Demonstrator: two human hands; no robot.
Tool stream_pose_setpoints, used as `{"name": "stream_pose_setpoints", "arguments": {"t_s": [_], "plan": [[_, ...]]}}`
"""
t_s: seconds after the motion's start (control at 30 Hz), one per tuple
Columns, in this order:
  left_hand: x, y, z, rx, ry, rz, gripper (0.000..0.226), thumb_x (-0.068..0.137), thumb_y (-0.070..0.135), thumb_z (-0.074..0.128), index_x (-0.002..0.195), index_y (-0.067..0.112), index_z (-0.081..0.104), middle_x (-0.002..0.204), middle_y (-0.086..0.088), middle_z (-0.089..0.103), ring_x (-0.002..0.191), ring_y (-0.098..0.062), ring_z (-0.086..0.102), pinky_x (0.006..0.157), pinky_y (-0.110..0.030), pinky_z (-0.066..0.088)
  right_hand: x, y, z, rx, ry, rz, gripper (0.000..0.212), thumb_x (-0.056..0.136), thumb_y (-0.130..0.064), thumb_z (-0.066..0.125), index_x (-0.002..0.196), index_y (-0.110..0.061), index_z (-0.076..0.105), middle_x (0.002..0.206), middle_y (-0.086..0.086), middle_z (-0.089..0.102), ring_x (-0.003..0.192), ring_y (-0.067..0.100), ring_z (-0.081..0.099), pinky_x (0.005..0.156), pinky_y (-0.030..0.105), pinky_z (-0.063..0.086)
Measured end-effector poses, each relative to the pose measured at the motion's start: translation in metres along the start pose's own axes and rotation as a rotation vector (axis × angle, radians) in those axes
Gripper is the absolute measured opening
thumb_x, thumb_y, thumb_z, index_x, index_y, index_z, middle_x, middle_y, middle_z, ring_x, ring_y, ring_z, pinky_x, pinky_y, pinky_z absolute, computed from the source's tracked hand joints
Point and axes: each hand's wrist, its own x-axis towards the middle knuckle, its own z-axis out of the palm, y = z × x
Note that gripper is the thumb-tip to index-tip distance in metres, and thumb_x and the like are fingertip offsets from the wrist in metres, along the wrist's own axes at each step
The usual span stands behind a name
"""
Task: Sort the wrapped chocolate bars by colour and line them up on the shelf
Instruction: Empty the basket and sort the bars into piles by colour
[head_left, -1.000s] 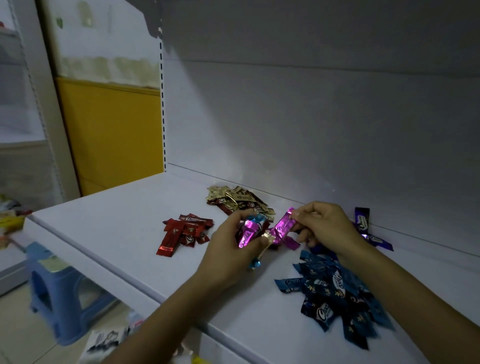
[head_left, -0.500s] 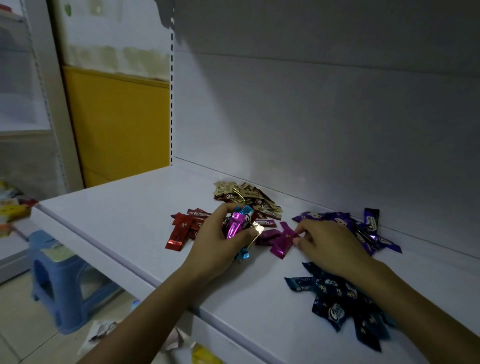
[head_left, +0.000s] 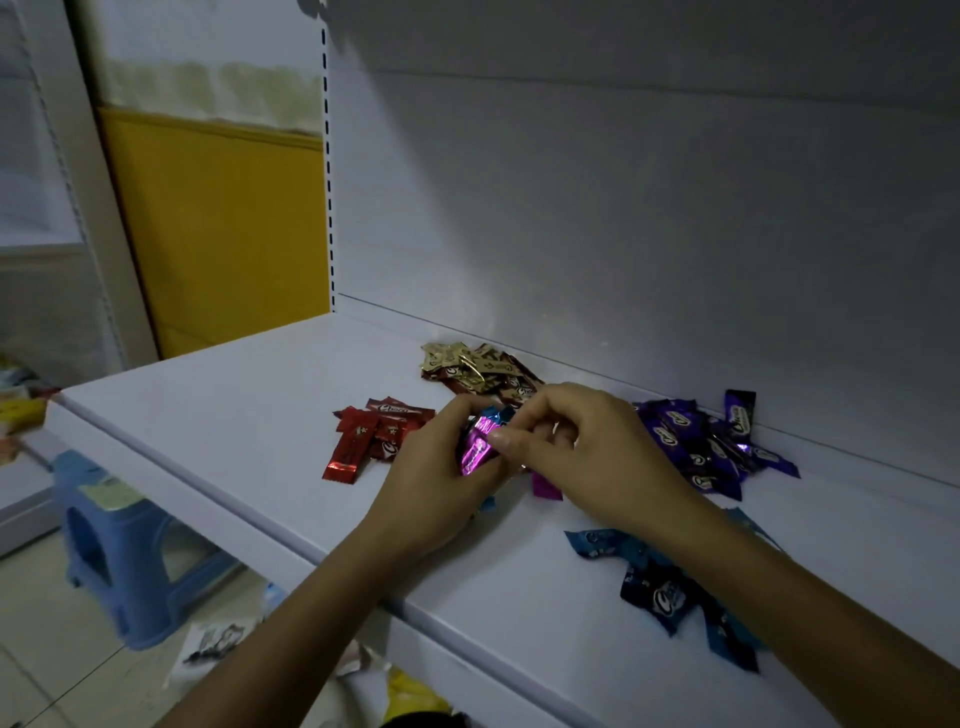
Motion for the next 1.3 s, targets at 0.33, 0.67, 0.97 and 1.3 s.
{"name": "stream_pose_setpoints", "arguments": {"t_s": [0.33, 0.67, 0.97, 1.3], "plan": [[0.001, 0.000, 0.000, -0.007, -0.062, -0.059, 0.038, 0.084, 0.026, 0.071, 0.117, 0.029, 0.053, 0.101, 0.014, 0.060, 0.085, 0.001, 0.061, 0.065, -0.009, 0.049, 0.012, 0.011, -0.019, 0.433, 0.090, 0.266, 0.007, 0.089, -0.014, 0.060, 0.083, -0.011, 0.062, 0.066, -0.003, 0.068, 0.053, 0.007, 0.060, 0.044, 0.017, 0.042], [0.002, 0.000, -0.001, -0.039, 0.030, -0.144, 0.029, 0.091, 0.023, 0.062, 0.117, 0.031, 0.052, 0.105, 0.012, 0.060, 0.093, -0.005, 0.063, 0.066, -0.011, 0.052, 0.011, 0.048, -0.022, 0.140, 0.078, 0.432, 0.024, 0.090, -0.029, 0.062, 0.110, -0.022, 0.052, 0.085, 0.005, 0.065, 0.054, 0.008, 0.058, 0.051, 0.022, 0.041], [0.003, 0.001, 0.000, -0.123, 0.104, -0.132, 0.025, 0.094, 0.015, 0.058, 0.114, 0.029, 0.056, 0.103, 0.015, 0.064, 0.092, 0.002, 0.062, 0.072, -0.011, 0.050, 0.003, 0.017, 0.008, 0.091, -0.169, 0.148, 0.015, 0.083, -0.028, 0.070, 0.072, -0.020, 0.064, 0.058, -0.006, 0.061, 0.048, -0.001, 0.050, 0.051, 0.019, 0.041], [0.012, -0.007, -0.005, -0.379, 0.340, -0.309, 0.017, 0.095, 0.018, 0.056, 0.111, 0.025, 0.058, 0.102, 0.003, 0.069, 0.093, -0.008, 0.064, 0.071, -0.025, 0.053, 0.069, 0.007, -0.020, 0.454, 0.126, 0.448, 0.015, 0.097, -0.016, 0.051, 0.108, -0.008, 0.057, 0.070, 0.005, 0.068, 0.048, 0.010, 0.056, 0.043, 0.021, 0.043]]}}
